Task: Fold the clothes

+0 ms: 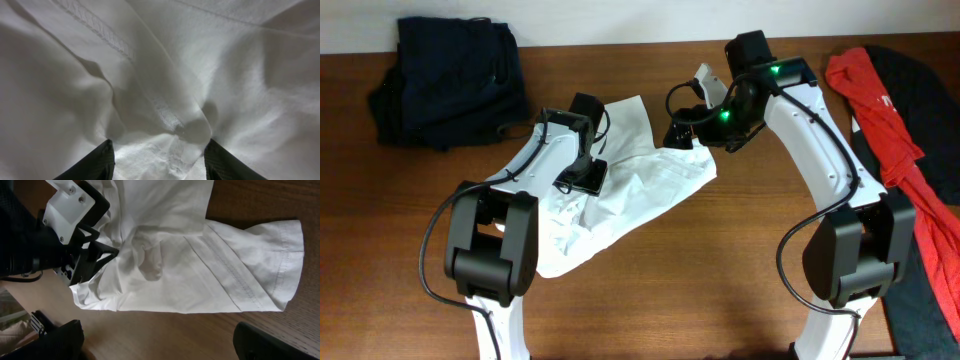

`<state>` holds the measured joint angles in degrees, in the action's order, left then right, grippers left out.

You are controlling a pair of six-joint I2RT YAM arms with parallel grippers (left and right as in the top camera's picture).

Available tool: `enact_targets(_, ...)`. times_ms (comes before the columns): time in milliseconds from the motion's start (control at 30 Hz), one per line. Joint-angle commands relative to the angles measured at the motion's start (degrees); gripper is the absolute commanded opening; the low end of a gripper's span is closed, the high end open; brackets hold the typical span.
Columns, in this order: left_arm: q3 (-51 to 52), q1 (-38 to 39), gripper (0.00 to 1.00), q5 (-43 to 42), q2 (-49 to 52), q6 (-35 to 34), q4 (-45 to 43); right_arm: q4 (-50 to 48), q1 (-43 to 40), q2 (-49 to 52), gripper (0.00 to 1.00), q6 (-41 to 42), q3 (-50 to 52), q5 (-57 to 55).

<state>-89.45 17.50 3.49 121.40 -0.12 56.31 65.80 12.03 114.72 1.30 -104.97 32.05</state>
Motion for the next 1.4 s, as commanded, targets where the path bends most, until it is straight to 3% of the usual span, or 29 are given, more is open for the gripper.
enact_targets(0, 0.7, -0.4, 0.44, 0.4, 0.6, -0.3, 0.1, 0.2, 0.1, 0.1, 0.99, -0.2, 0.0, 0.1)
enact_targets(33, 0.7, -0.4, 0.32, 0.4, 0.6, -0.3, 0.1, 0.2, 0.1, 0.1, 0.99, -0.2, 0.0, 0.1)
enact_targets(133, 0.7, -0.4, 0.17, 0.4, 0.6, -0.3, 0.2, 0.3, 0.1, 0.1, 0.99, -0.2, 0.0, 0.1)
enact_targets(200, -0.4, -0.4, 0.01, 0.4, 0.6, -0.6, 1.5, 0.3, 0.1, 0.1, 0.99, -0.2, 0.0, 0.1)
enact_targets(500, -19.7, -0.4, 0.0, 0.5, -3.2, -3.8, 14.5, 2.0, 0.1, 0.1, 0.99, -0.2, 0.0, 0.1)
enact_targets(567, -22.5, -0.7, 0.01, 5.3, -5.8, -7.8, 17.1, 2.8, 0.1, 0.1, 0.99, -0.2, 0.0, 0.1)
enact_targets(767, -22.9, -8.8, 0.0, 15.0, -11.3, -16.7, 30.3, 4.1, 0.1, 0.1, 0.99, -0.2, 0.0, 0.1)
enact_targets(967, -22.9, -19.3, 0.0, 15.0, -13.3, -18.8, 39.0, 1.5, 2.8, 0.1, 0.99, -0.2, 0.0, -7.8)
enact_targets(1267, -22.9, -29.2, 0.01, 15.0, -13.3, -20.9, 39.9, -3.3, 3.8, 0.1, 0.99, -0.2, 3.1, -8.8)
enact_targets(1367, -22.9, -29.7, 0.02, 14.7, -13.3, -20.9, 39.5, -4.2, 6.1, 0.1, 0.97, -4.6, 5.3, -8.8)
